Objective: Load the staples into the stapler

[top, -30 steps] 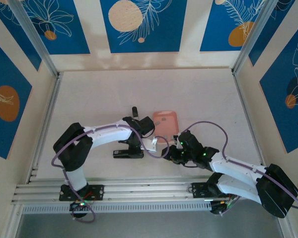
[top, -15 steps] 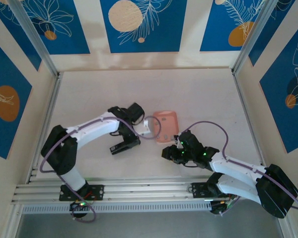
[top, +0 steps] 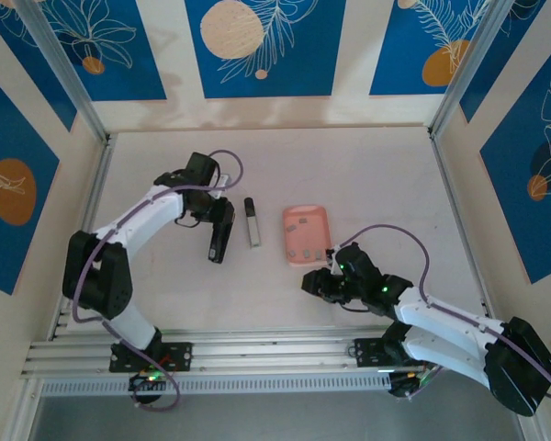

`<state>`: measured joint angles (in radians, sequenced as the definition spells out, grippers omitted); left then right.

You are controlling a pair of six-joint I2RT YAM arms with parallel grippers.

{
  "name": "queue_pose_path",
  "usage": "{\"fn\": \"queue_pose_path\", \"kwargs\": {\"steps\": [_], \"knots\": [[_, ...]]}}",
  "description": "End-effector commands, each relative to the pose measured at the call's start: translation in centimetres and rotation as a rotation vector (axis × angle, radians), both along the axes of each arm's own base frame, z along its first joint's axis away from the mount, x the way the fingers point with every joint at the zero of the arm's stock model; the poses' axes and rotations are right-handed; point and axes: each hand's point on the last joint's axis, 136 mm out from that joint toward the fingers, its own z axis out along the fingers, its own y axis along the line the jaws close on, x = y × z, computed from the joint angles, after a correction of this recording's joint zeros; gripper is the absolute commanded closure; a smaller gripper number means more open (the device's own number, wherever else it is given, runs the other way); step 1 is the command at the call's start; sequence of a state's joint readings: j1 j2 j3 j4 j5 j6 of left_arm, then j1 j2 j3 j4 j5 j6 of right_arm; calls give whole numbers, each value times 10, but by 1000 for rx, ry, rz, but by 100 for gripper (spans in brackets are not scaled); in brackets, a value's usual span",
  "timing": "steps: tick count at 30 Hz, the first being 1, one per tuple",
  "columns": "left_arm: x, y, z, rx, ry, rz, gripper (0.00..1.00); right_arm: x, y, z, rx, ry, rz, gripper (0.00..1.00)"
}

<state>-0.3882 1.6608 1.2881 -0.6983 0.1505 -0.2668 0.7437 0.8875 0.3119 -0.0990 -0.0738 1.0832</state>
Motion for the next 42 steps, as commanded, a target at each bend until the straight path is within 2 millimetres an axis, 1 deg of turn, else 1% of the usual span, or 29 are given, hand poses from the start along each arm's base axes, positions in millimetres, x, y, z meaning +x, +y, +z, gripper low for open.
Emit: {"fn": "queue_pose_path", "kwargs": {"steps": [1, 5, 10, 13, 16, 22, 27, 29, 32, 35, 37, 38, 39, 42], "knots": [[25, 5, -7, -35, 72, 255, 100, -4, -10, -10, -36, 18, -20, 66], [31, 10, -28, 11, 155, 372, 100, -4, -12, -11, -39, 17, -27, 65], [40, 0, -35, -50, 181, 444, 100, -3, -14, -13, -42, 16, -37, 66], [43, 8, -38, -7, 181, 481, 100, -3, -14, -14, -40, 15, -37, 66], [45, 13, -41, 43, 185, 486, 100, -4, -15, -15, -43, 19, -37, 66], [52, 9, -47, 69, 187, 455, 100, -3, -16, -15, -42, 21, -40, 65], [57, 8, -48, 108, 168, 435, 100, -4, -17, -16, -43, 24, -42, 65], [58, 9, -47, 114, 161, 435, 97, -4, -17, -16, -43, 23, -45, 66], [59, 9, -46, 114, 158, 432, 90, -3, -17, -15, -42, 20, -47, 65], [57, 9, -45, 115, 160, 427, 78, -3, -18, -15, -42, 20, -51, 65], [56, 7, -43, 101, 165, 416, 57, -2, -18, -14, -42, 19, -53, 65], [56, 6, -41, 93, 167, 415, 39, -2, -18, -14, -41, 17, -54, 65], [55, 5, -39, 84, 165, 417, 0, -2, -18, -13, -41, 17, -53, 65], [54, 6, -29, 80, 148, 419, 0, -1, -17, -12, -39, 14, -53, 65]]}}
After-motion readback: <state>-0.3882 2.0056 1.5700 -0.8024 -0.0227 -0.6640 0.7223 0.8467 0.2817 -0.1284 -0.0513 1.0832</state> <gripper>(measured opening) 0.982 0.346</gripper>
